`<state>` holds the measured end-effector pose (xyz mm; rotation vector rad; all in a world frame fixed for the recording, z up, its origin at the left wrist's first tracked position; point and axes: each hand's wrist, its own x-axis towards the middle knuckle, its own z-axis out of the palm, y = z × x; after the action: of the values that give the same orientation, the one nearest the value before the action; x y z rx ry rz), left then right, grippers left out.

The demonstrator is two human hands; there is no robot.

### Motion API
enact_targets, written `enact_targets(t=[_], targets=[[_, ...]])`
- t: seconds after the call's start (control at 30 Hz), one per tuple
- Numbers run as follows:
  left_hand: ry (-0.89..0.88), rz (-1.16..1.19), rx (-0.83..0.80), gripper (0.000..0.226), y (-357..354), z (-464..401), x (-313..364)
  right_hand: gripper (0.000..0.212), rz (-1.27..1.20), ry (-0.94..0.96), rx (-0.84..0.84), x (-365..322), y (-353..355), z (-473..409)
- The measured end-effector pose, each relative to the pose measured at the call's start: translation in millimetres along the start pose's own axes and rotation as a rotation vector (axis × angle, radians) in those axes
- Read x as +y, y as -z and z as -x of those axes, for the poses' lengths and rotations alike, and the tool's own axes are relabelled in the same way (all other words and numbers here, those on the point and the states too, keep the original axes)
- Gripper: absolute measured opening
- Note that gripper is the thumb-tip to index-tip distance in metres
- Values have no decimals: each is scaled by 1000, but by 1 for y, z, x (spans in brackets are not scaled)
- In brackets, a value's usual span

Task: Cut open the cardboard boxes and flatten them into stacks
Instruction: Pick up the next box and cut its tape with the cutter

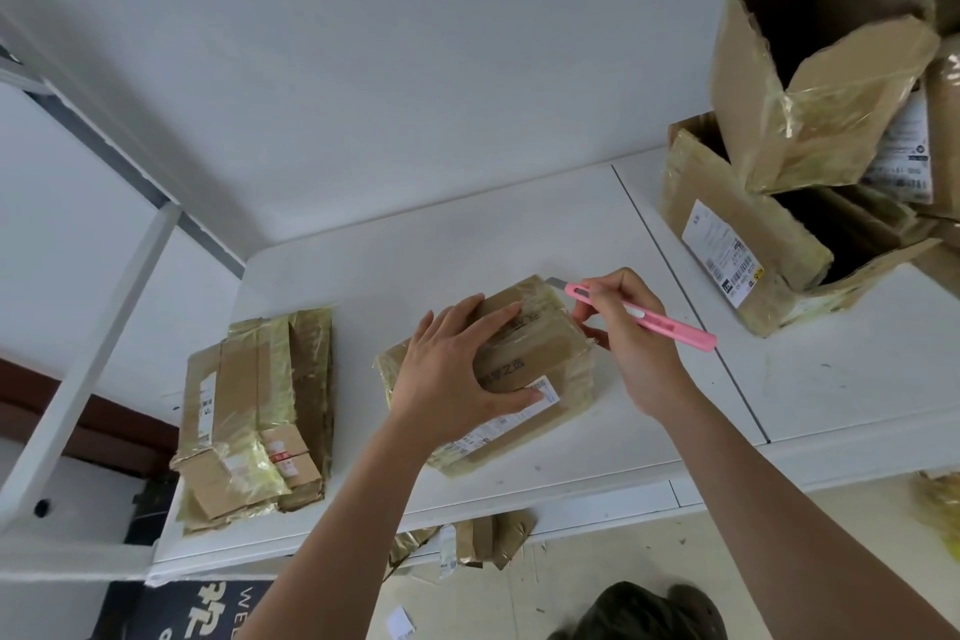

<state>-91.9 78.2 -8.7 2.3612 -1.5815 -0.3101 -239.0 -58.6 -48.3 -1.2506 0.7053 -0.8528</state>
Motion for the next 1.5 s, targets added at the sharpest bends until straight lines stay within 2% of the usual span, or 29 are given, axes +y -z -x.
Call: enact_targets(t=[0.13, 0.53, 0.7, 1.0, 1.2, 1.4, 1.5], targets=[[-6, -9, -2, 89, 0, 0, -1, 17, -37, -22, 57, 0, -1, 0], [1, 7, 2, 83, 0, -1, 0, 21, 16, -95, -78, -9, 7, -13], [-4, -17, -2, 82, -1, -1, 2, 27, 82, -82, -157, -12, 16, -10], [0, -30, -23, 82, 0, 1, 3, 39, 51, -3, -170, -10, 24, 7], [30, -32, -24, 82, 3, -1, 5, 19, 80, 9, -175, -11, 35, 20], [43, -15, -22, 82, 4, 0, 9, 14, 96, -30, -185, -6, 44, 36], [48, -15, -29, 82, 5, 2, 10, 19, 149, -1, -204, -10, 50, 41]])
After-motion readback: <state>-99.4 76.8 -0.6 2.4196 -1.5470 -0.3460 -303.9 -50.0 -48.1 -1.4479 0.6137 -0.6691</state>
